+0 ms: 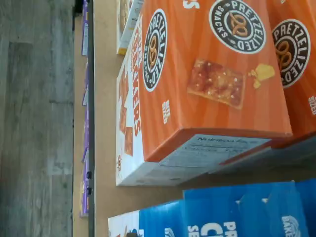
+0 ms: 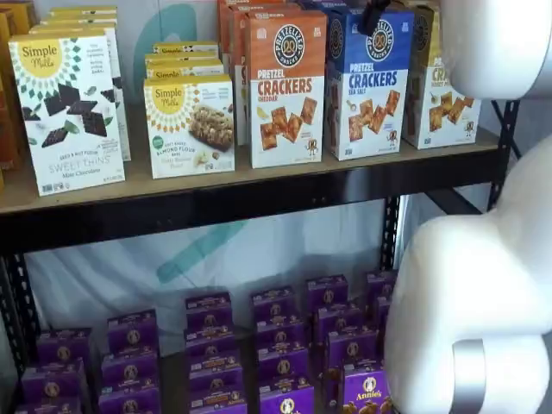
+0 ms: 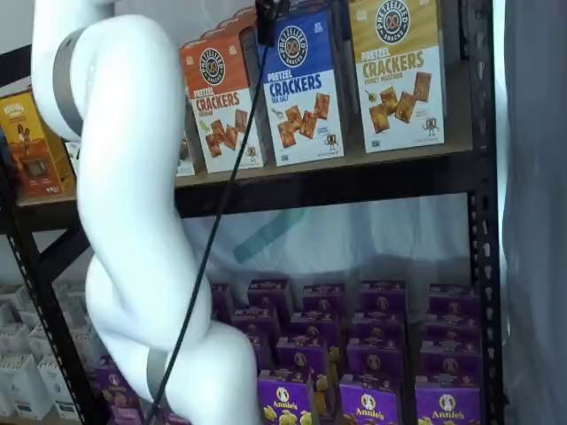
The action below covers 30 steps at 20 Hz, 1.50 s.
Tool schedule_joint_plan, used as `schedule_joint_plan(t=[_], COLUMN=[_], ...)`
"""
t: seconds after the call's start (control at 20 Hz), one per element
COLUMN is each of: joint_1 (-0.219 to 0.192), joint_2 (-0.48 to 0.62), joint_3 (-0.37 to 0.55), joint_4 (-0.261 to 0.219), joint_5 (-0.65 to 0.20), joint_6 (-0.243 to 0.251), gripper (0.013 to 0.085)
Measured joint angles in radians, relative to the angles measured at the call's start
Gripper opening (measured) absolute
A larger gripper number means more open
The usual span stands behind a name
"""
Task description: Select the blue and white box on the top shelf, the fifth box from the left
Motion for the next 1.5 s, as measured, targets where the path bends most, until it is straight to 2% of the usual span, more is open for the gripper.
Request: schedule_joint_plan(t=[0.3, 0.55, 0.75, 1.2, 1.5], joint_1=[0.010, -0.001, -0.003, 0.018, 0.031], joint_2=[0.004, 0.010, 0.015, 0.026, 0.062], joint_3=[-0.003, -0.018, -0.032, -0.040, -0.078], joint_4=[-0.018, 0.008, 0.008, -0.031, -0.066], joint_5=[0.004, 0.018, 0.023, 0.009, 0.051], joint_6=[0.003, 0.006, 0.007, 0.010, 0.011], gripper=[0.0850, 0.0850, 0.0850, 0.0850, 0.0850])
